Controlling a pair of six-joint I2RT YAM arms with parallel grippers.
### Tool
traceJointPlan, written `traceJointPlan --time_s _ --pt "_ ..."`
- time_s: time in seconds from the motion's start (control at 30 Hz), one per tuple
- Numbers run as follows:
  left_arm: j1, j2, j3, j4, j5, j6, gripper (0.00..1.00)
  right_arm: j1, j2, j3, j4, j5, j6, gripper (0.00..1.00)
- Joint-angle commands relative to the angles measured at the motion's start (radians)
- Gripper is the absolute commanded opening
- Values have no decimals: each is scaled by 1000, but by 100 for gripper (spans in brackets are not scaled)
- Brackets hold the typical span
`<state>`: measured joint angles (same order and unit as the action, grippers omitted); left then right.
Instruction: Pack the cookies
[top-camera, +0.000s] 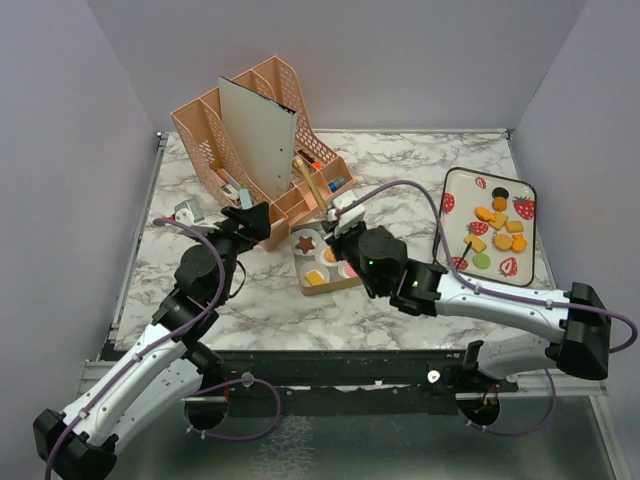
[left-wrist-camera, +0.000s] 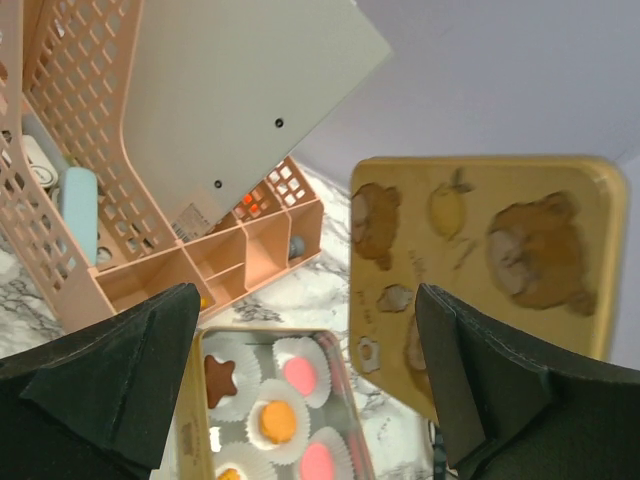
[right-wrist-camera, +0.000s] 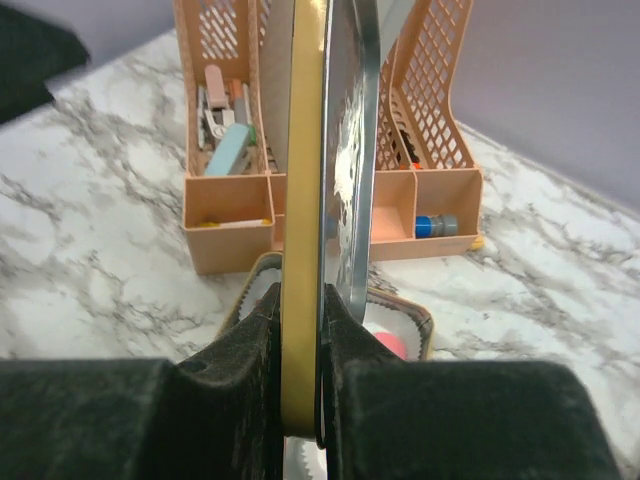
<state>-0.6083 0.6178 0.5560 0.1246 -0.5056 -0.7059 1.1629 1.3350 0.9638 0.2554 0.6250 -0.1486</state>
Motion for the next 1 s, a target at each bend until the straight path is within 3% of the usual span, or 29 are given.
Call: traceJointPlan --time_s 0.0,0.23,0.47,0.67,0.97 --pt "4 31 -26 0 11 51 98 -68 -108 13 -71 -164 283 0" --pt "12 127 -56 -34 14 -33 98 -226 -200 -83 -53 -445 587 0" --pt "87 212 -103 -25 136 -121 99 -311 -226 -222 76 -668 832 0" --pt "232 190 -166 -18 306 -211 99 -345 -206 -315 186 -768 978 0" --pt "243 160 -165 -59 376 -201 98 -388 -73 -412 384 -860 1196 1"
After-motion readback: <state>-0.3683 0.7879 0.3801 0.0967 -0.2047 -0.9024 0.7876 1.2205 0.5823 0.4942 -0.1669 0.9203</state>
